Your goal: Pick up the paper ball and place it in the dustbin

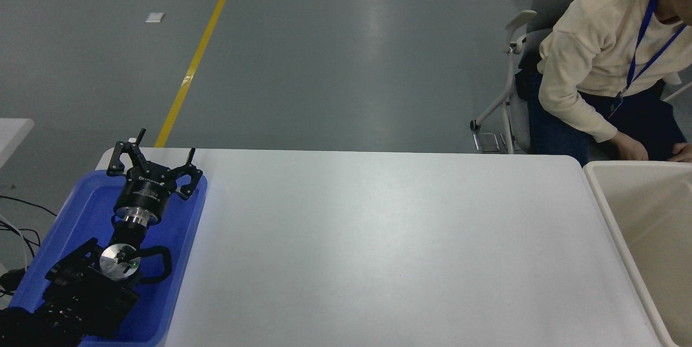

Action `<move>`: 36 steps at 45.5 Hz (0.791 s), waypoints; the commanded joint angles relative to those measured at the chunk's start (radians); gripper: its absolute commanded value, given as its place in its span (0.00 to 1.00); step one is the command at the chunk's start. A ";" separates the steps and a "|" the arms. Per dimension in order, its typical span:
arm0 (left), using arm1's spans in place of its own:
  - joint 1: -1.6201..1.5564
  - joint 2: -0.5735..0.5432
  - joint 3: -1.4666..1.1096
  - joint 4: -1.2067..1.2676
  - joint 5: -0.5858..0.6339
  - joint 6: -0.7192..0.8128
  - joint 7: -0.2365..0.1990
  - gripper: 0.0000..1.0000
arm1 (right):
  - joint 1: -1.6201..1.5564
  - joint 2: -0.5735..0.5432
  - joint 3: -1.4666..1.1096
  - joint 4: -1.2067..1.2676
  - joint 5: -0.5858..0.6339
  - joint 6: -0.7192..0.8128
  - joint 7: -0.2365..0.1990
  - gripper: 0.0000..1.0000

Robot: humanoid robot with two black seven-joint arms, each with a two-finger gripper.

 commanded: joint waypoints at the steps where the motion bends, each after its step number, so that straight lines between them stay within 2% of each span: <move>1: 0.000 0.000 0.000 -0.001 0.000 0.000 0.000 1.00 | -0.028 0.015 0.009 -0.014 0.001 -0.016 0.000 0.00; 4: 0.000 0.000 0.000 -0.001 0.000 0.000 0.000 1.00 | -0.026 0.015 0.009 -0.014 0.001 -0.022 0.001 0.00; 6: 0.000 0.000 0.000 -0.001 0.000 0.000 0.000 1.00 | -0.025 0.015 0.009 -0.016 0.001 -0.028 0.000 0.19; 10: 0.000 0.000 0.000 0.001 0.000 0.000 0.000 1.00 | -0.018 0.012 0.009 -0.014 0.001 -0.082 0.000 0.68; 12: 0.000 0.000 0.000 0.001 0.000 0.000 0.000 1.00 | -0.018 0.012 0.009 -0.013 0.001 -0.117 0.000 0.84; 29: 0.000 0.000 0.000 0.001 0.000 0.000 0.000 1.00 | -0.012 0.007 0.010 0.000 0.003 -0.157 0.000 0.93; 32: 0.000 0.000 0.000 0.001 0.000 0.000 0.000 1.00 | -0.011 0.006 0.013 0.003 0.004 -0.156 0.000 1.00; 36: 0.000 0.000 0.000 0.001 0.000 0.000 0.000 1.00 | 0.000 0.006 0.041 0.029 0.004 -0.154 0.000 1.00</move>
